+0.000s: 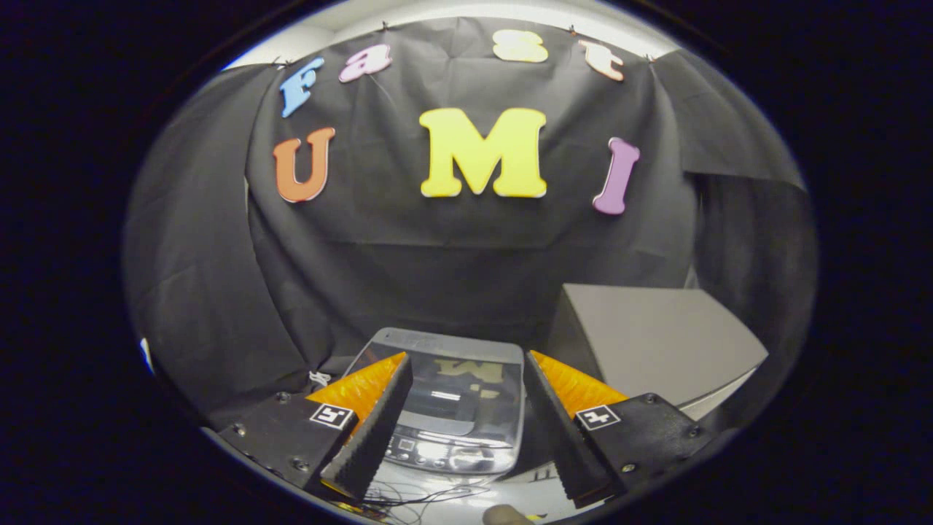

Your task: Put the clothes into the washing machine and then close the washing machine lid.

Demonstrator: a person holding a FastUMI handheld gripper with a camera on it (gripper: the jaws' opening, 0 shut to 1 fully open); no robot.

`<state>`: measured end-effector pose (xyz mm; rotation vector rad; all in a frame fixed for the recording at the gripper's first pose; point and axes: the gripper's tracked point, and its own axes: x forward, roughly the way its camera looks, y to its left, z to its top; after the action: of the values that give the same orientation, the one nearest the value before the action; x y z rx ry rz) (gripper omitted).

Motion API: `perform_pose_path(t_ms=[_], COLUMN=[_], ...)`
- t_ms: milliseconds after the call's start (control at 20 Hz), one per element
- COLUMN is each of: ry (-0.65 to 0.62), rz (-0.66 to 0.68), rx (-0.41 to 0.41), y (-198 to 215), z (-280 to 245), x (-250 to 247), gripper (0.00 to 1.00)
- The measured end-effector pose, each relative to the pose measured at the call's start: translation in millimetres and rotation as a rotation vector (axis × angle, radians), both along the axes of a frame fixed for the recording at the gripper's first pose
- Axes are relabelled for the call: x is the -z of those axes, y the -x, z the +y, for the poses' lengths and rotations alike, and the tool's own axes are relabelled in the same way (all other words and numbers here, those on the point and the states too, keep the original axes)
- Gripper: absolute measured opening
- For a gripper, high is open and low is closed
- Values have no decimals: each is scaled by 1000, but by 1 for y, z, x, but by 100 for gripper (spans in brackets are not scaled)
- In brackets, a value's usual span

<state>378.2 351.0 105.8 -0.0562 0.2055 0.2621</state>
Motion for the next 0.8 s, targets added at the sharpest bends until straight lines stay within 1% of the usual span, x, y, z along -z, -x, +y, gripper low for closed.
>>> perform_pose_path(t_ms=[150,400,550,800], ry=[-13,-44,-40,-68], rz=[-55,-122,-145,-121], rx=[-4,43,69,128], y=[27,77,111,169], z=[-41,-132,-187,-265], x=[-13,-11,6,45], gripper=[96,97,98,98])
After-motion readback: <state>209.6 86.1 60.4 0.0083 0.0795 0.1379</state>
